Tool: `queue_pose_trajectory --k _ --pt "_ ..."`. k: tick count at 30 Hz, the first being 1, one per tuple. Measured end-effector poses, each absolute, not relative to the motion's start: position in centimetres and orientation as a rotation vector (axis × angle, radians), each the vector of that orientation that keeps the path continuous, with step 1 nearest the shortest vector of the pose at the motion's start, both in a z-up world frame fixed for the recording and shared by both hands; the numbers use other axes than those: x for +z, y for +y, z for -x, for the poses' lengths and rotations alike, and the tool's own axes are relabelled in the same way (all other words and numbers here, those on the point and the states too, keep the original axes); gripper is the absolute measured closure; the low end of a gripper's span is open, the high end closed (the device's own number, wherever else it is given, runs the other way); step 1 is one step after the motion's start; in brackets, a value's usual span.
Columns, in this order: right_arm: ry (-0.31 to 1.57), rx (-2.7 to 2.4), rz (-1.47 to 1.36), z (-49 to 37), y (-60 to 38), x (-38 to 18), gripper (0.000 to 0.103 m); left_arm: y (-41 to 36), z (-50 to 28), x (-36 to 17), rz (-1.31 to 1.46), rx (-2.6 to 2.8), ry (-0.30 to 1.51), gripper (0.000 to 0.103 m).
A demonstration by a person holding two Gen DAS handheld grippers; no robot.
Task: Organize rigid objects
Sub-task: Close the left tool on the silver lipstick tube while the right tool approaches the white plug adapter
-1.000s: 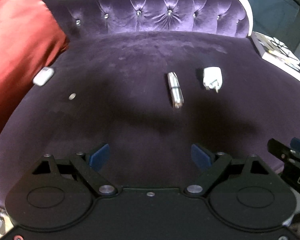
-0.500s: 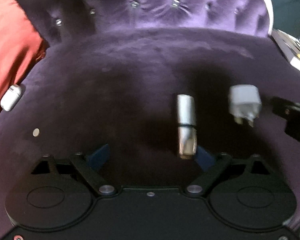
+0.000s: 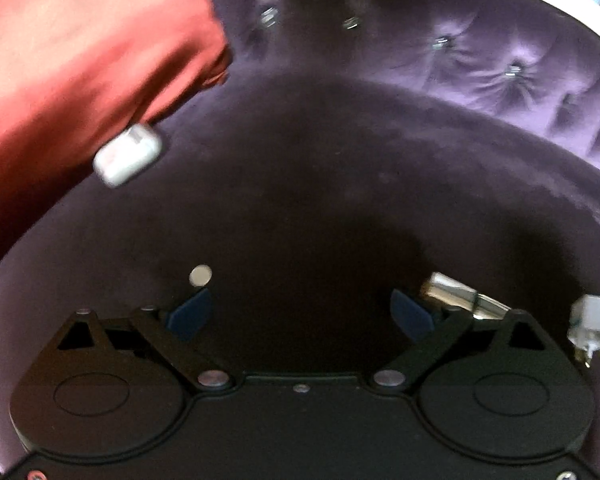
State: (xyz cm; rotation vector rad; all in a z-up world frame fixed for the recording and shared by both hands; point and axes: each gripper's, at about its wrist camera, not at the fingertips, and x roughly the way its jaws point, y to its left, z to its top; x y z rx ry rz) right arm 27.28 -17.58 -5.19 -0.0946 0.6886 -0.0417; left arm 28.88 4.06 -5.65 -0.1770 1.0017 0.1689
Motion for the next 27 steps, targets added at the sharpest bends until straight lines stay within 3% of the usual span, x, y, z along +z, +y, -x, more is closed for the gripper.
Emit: queue_pose_trajectory --k 6,15,27 --pt "0.686 -0.044 0.084 -26.8 -18.6 -5.0 0.046 -0.3 -27.7 -4.5 0.012 -0.081 0.905 0.004" --pt "0.715 -0.077 -0.011 -27.2 -21.0 -5.0 0.045 -3.5 -28.9 -6.3 -0.097 -0.076 0.922 0.004" --pt "0.731 -0.063 -0.004 -27.1 -21.0 -5.1 0.045 -3.8 -29.6 -6.5 -0.009 -0.085 0.947 0.004"
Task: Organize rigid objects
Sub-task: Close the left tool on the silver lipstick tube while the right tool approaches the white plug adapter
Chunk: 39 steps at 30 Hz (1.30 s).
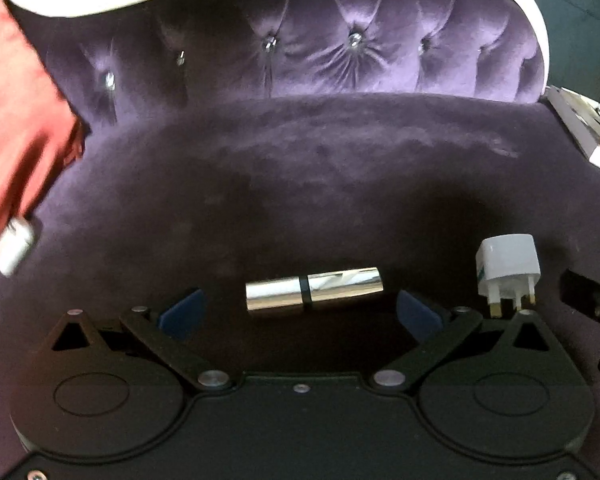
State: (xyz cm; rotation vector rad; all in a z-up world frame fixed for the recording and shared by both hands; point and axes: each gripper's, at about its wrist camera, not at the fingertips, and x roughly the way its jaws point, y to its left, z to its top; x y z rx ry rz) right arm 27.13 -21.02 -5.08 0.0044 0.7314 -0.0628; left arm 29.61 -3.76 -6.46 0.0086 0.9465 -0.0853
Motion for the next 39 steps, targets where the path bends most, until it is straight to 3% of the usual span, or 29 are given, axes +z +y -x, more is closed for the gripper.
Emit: queue_pose_trajectory --k 12,17,19,33,39 --pt "0.752 -0.04 0.029 -27.5 -20.0 -5.7 0.045 -3.3 -31.4 -7.4 0.077 -0.012 0.977 0.006" --pt "0.757 -0.007 0.054 -27.6 -19.4 -6.0 0.045 -3.6 -30.6 -7.1 0.034 -0.014 0.956 0.032" --pt "0.755 0.014 0.075 -27.6 -18.8 -6.0 0.045 -3.2 -30.5 -6.9 0.048 -0.023 0.966 0.036" --pt "0.793 -0.312 0.051 -28.1 -21.9 -6.7 0.049 -2.4 -30.1 -6.7 0.054 -0.064 0.992 0.036" --pt "0.7 -0.107 0.047 -27.1 -19.7 -5.5 0.03 -2.1 -30.2 -6.6 0.071 -0.078 0.995 0.036"
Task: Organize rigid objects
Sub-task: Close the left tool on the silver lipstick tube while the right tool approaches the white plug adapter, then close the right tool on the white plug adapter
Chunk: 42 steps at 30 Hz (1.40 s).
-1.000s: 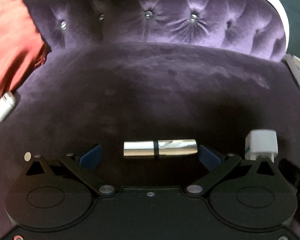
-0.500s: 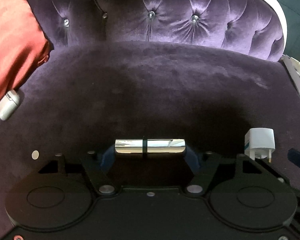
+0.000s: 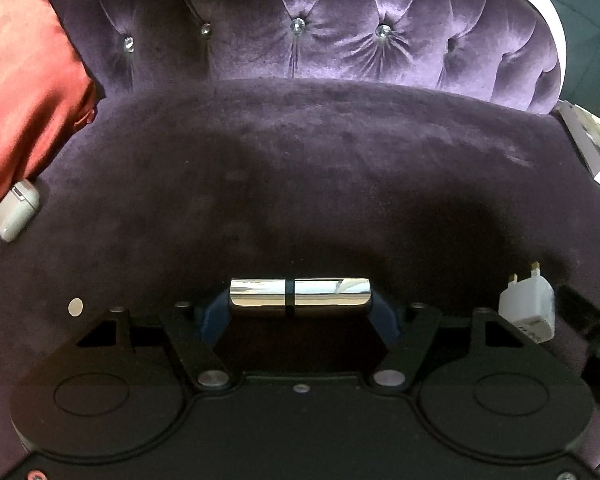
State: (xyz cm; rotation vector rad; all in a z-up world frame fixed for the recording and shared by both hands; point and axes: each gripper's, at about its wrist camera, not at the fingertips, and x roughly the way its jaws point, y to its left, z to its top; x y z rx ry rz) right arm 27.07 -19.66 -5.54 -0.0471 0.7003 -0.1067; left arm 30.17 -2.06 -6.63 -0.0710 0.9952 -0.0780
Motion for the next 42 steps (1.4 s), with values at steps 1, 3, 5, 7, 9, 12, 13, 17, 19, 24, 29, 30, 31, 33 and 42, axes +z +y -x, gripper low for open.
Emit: queue_pose_trajectory --k 1,3,5,7,9,12,13,17,19,24,29,30,31,33,42 --pt "0.697 -0.081 0.071 -27.2 -19.1 -5.7 0.027 -2.0 -30.2 -6.6 0.074 -0.079 0.995 0.036" --pt "0.705 -0.049 0.102 -27.9 -18.2 -6.3 0.026 -2.0 -30.2 -6.7 0.074 -0.082 0.995 0.036" --pt "0.714 -0.032 0.094 -28.3 -17.7 -6.4 0.024 -2.0 -30.2 -6.7 0.075 -0.084 0.995 0.036" --pt "0.725 -0.045 0.111 -28.7 -17.5 -6.5 0.024 -1.9 -30.2 -6.7 0.079 -0.086 0.997 0.036" --pt "0.72 -0.067 0.125 -28.6 -17.4 -6.6 0.024 -1.7 -30.3 -6.7 0.088 -0.09 0.999 0.036" --pt "0.745 -0.065 0.111 -28.9 -17.9 -6.8 0.024 -1.6 -30.2 -6.6 0.099 -0.091 1.001 0.036" --pt "0.749 -0.066 0.113 -29.0 -17.9 -6.8 0.024 -1.5 -30.2 -6.6 0.101 -0.089 1.001 0.036" --pt "0.739 -0.063 0.126 -28.8 -17.6 -6.8 0.024 -1.7 -30.2 -6.6 0.093 -0.086 1.0 0.036" --pt "0.75 -0.057 0.125 -28.8 -17.5 -6.9 0.024 -1.7 -30.2 -6.6 0.089 -0.084 0.999 0.036" --pt "0.819 -0.024 0.124 -29.1 -17.5 -7.5 0.039 -1.4 -30.3 -6.6 0.104 -0.084 1.001 0.036" --pt "0.804 0.23 0.108 -27.6 -16.9 -6.6 0.053 -1.0 -30.3 -6.5 0.116 -0.078 1.003 0.036" --pt "0.783 0.255 0.118 -27.1 -16.8 -6.3 0.052 -1.0 -30.3 -6.6 0.116 -0.077 1.003 0.036" --pt "0.764 0.262 0.125 -26.8 -16.8 -6.1 0.051 -1.0 -30.3 -6.6 0.115 -0.075 1.002 0.036" --pt "0.74 0.243 0.122 -26.8 -17.0 -5.9 0.042 -1.0 -30.3 -6.6 0.113 -0.075 1.002 0.036" --pt "0.754 0.11 0.05 -29.2 -17.0 -7.0 0.024 -1.2 -30.3 -6.6 0.104 -0.068 1.001 0.036"
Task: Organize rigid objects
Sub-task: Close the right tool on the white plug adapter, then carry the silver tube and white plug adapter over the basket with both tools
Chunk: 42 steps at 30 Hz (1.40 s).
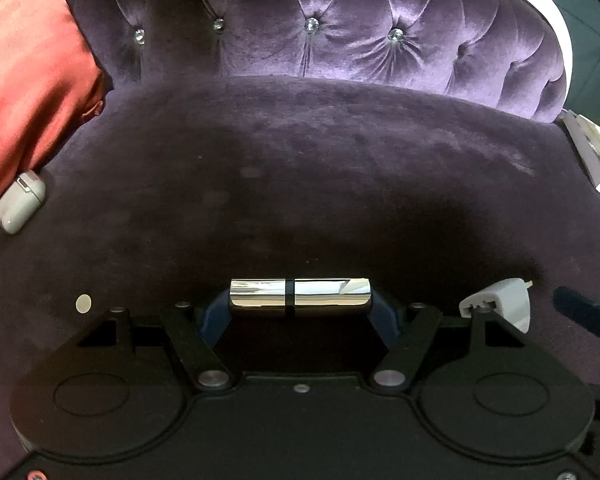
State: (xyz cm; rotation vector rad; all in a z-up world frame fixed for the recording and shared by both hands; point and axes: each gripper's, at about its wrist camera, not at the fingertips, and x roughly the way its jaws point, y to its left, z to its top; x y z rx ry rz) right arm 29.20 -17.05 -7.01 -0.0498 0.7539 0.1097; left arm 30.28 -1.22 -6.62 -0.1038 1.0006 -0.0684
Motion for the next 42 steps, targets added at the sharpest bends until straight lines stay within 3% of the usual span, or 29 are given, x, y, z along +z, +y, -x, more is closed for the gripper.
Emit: queue_pose_trajectory --k 4,7,15,26,42 --pt "0.788 0.074 0.091 -29.7 -16.1 -8.1 0.03 -1.1 -30.3 -6.6 0.109 -0.072 1.001 0.036" --pt "0.821 0.096 0.079 -29.8 -15.9 -8.5 0.054 -1.1 -30.3 -6.5 0.109 -0.068 1.0 0.036" --pt "0.781 0.065 0.035 -28.7 -16.0 -7.0 0.055 -1.0 -29.0 -6.0 0.124 -0.072 0.972 0.036" --pt "0.823 0.026 -0.202 -23.2 -19.5 -5.1 0.055 0.3 -21.6 -2.4 0.084 -0.086 0.948 0.036" --pt "0.854 0.03 -0.242 -5.7 -21.2 -2.4 0.055 0.4 -5.8 -2.6 -0.02 -0.132 1.05 0.036"
